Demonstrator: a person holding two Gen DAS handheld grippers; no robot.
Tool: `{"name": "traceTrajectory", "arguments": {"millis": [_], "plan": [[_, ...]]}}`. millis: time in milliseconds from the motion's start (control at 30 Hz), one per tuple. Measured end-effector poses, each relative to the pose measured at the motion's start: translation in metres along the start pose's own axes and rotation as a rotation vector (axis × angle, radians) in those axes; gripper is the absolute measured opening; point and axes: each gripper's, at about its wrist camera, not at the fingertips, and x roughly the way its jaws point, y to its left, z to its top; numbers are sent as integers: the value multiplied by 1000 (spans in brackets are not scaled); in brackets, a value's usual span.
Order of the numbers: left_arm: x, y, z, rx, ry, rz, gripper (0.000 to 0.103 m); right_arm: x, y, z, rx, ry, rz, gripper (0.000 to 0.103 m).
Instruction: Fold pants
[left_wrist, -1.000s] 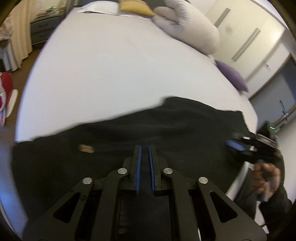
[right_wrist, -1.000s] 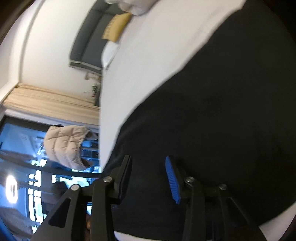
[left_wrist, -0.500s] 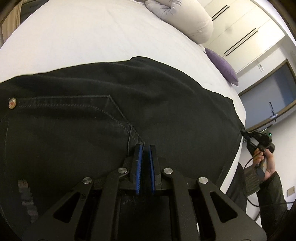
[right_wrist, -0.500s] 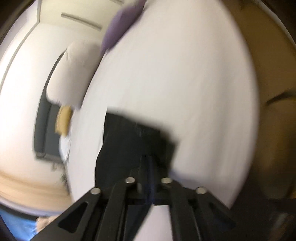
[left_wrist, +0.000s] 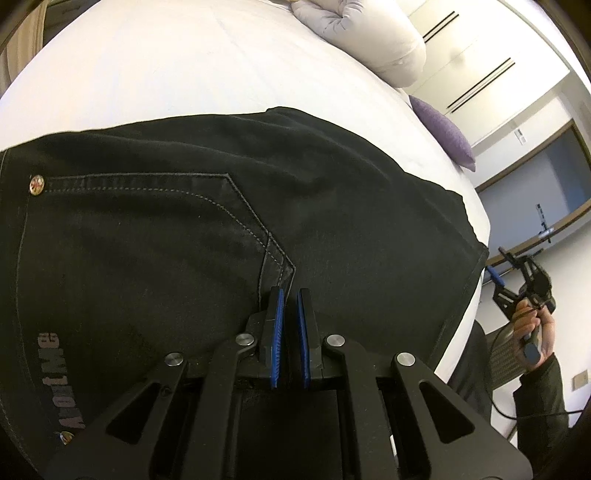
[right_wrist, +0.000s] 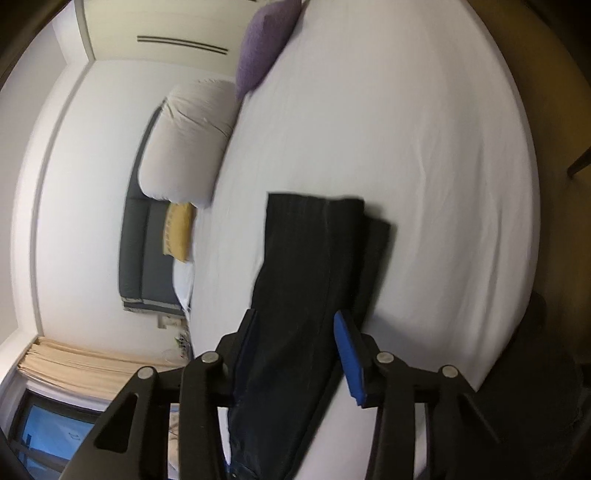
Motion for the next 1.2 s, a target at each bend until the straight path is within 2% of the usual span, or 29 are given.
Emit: {"name": "traceTrajectory", "arguments": {"millis": [167,400,533,933,1200], "plan": [[0,-3,-1,10,5,7,7,8,-7,-13,25,33,-30,45],[0,-2,1,5,5,4,7,21,-8,-17,42,59,-9,45],[0,-1,1,4,7,4,7,21,-8,-21,64,70,15,36],[0,-1,1,1,5,3,7,8,-1,-14,47,28,-45,35],[-1,-1,0,5,4,5,7,20,1,-16,51,83,-47,35]]}}
